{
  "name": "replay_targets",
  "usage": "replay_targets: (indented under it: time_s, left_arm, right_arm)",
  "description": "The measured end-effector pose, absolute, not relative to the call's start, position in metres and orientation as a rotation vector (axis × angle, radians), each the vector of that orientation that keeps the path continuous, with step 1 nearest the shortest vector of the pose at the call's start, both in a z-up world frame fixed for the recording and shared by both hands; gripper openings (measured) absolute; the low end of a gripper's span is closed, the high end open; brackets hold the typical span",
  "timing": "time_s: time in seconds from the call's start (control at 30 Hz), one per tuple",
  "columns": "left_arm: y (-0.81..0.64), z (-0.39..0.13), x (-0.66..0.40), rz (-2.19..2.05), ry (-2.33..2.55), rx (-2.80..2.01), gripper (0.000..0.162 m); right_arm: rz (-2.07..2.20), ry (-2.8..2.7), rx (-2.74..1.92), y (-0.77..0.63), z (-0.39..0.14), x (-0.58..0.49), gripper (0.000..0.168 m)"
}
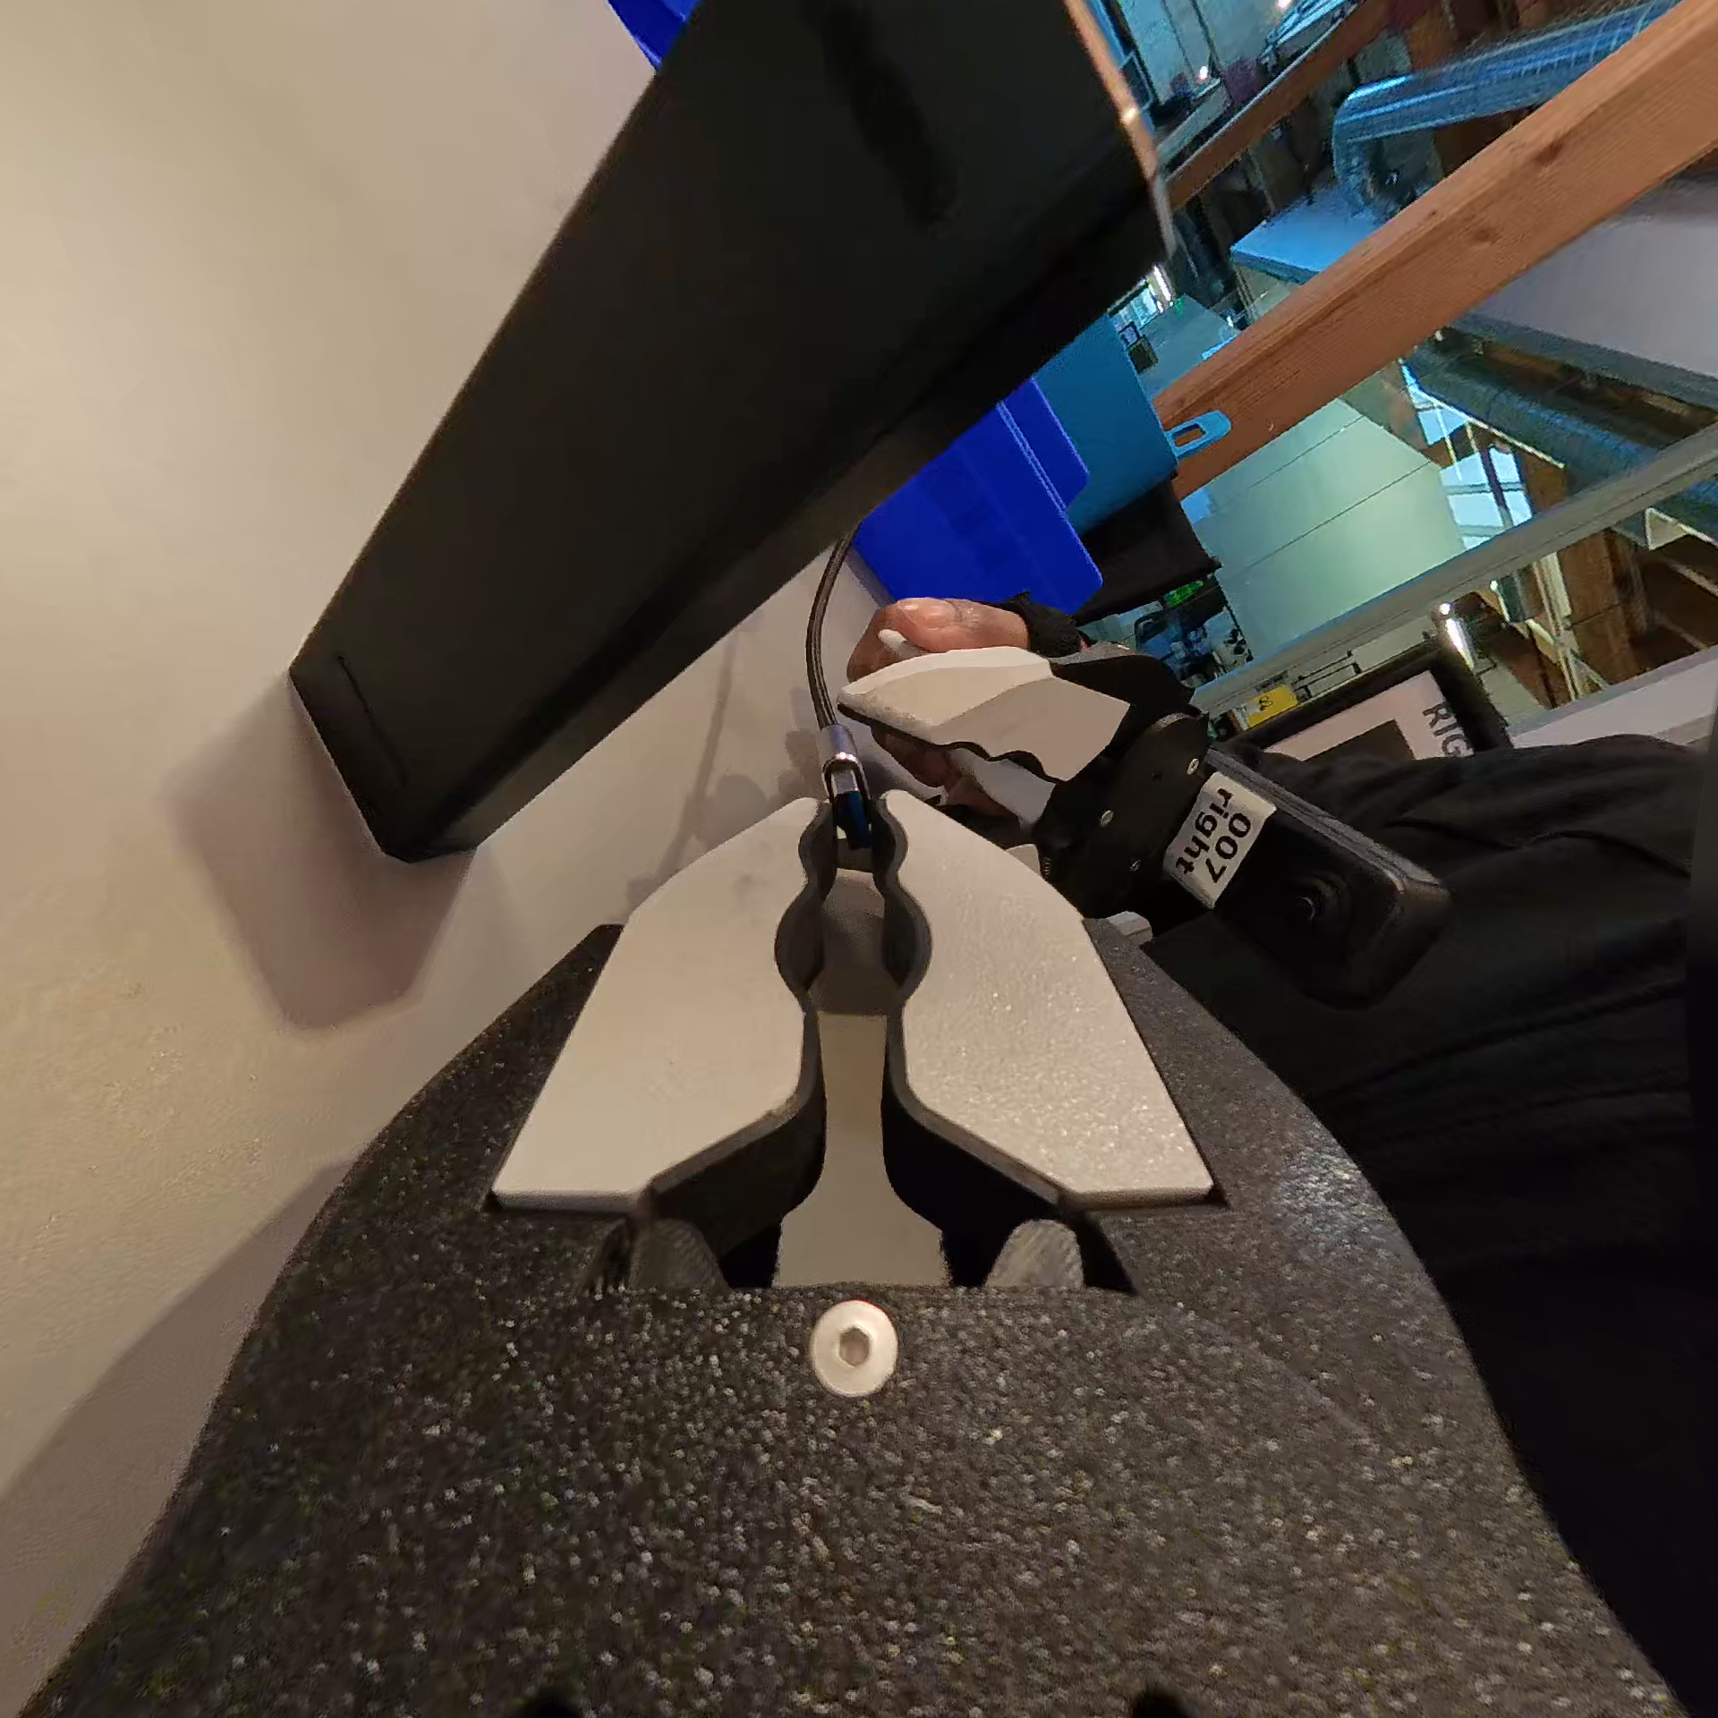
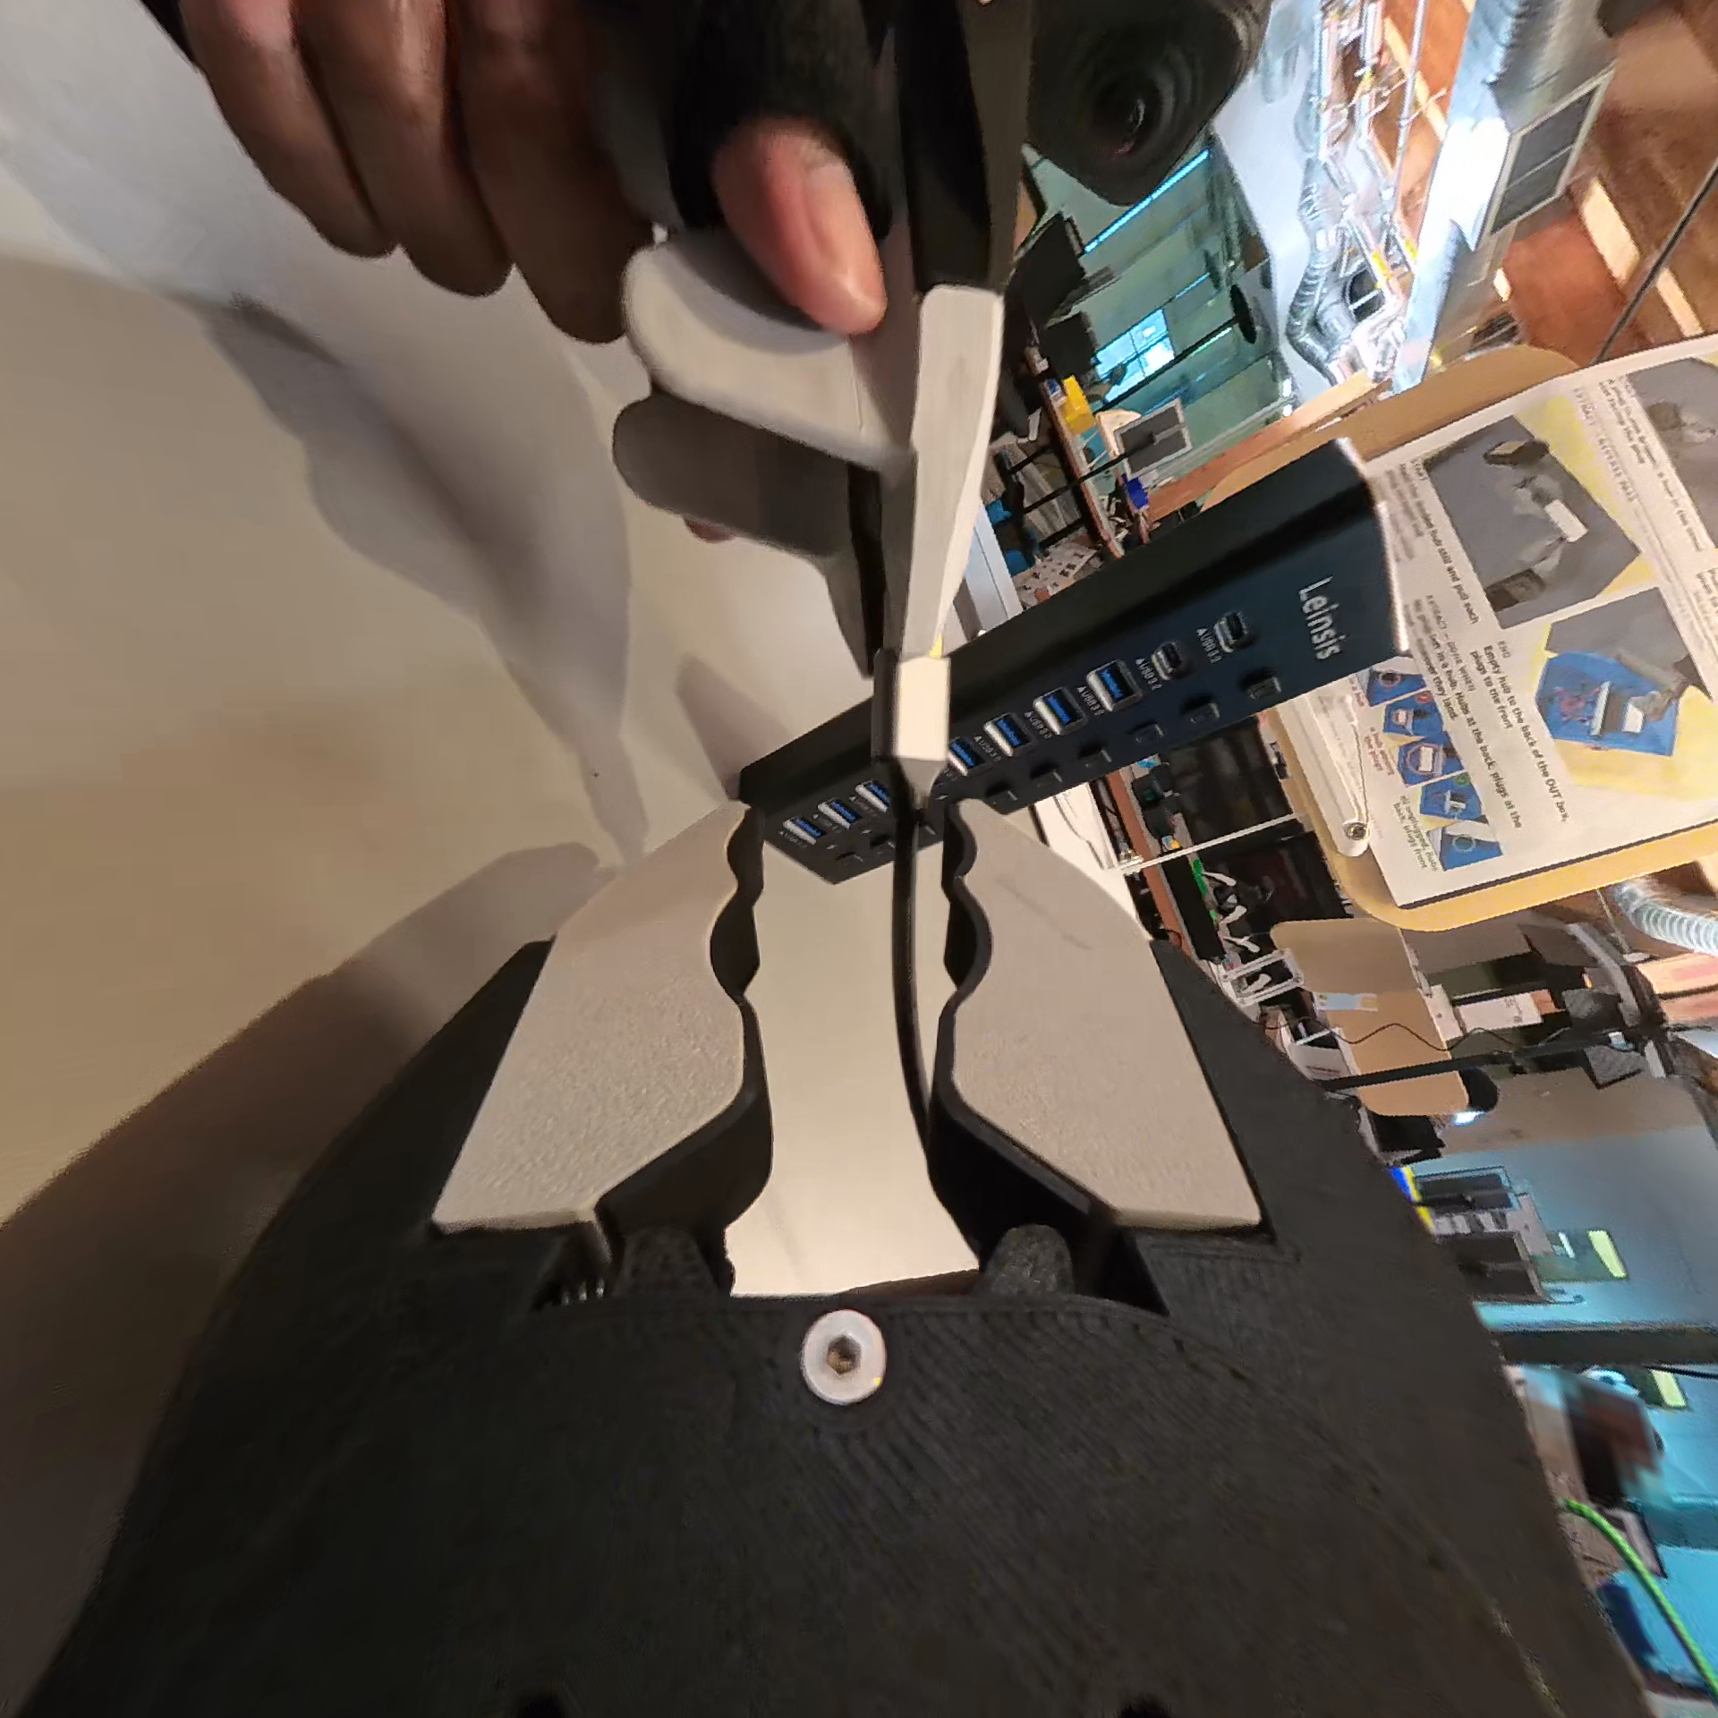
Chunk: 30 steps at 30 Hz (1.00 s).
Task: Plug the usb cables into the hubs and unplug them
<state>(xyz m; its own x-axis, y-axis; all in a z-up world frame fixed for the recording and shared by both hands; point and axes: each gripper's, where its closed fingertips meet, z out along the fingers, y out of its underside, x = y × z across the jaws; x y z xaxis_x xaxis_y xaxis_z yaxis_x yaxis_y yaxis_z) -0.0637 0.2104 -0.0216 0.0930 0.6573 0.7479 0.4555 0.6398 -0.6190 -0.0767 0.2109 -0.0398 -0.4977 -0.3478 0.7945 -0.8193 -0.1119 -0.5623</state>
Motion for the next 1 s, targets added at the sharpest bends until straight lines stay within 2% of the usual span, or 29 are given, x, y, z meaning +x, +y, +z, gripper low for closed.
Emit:
replay_targets:
  time_s: [0.17,0.3,0.4,0.53,0.73,0.87,0.93,1.0]
  left_arm:
    - [0.223,-0.024,-0.070,0.191,-1.539,-1.029,0.007]
    - [0.230,-0.023,-0.071,0.157,-1.510,-1.056,0.007]
    - [0.234,-0.026,-0.070,0.144,-1.495,-1.089,0.007]
    - [0.234,-0.026,-0.068,0.184,-1.467,-1.127,0.008]
    - [0.195,-0.004,-0.052,0.493,-1.442,-1.157,0.046]
    - [0.141,0.024,-0.038,1.012,-1.296,-1.371,0.071]
    - [0.128,0.025,-0.046,1.007,-1.220,-1.371,0.087]
    - [0.127,0.015,-0.062,0.899,-1.143,-1.407,0.091]
  right_arm:
    - [1.689,-1.835,1.242,0.210,-0.036,-0.076,0.036]
    - [1.690,-1.914,1.243,0.210,-0.040,-0.075,0.030]
    - [1.723,-1.982,1.233,0.212,-0.039,-0.074,0.017]
    - [1.740,-2.048,1.255,0.213,-0.041,-0.072,0.017]
    - [1.726,-2.120,1.215,0.210,-0.043,-0.081,0.016]
    - [1.737,-2.144,1.216,0.209,-0.039,-0.088,0.015]
    - [1.726,-2.157,1.226,0.209,-0.039,-0.091,0.015]
    - [1.699,-2.172,1.242,0.207,-0.041,-0.093,0.015]
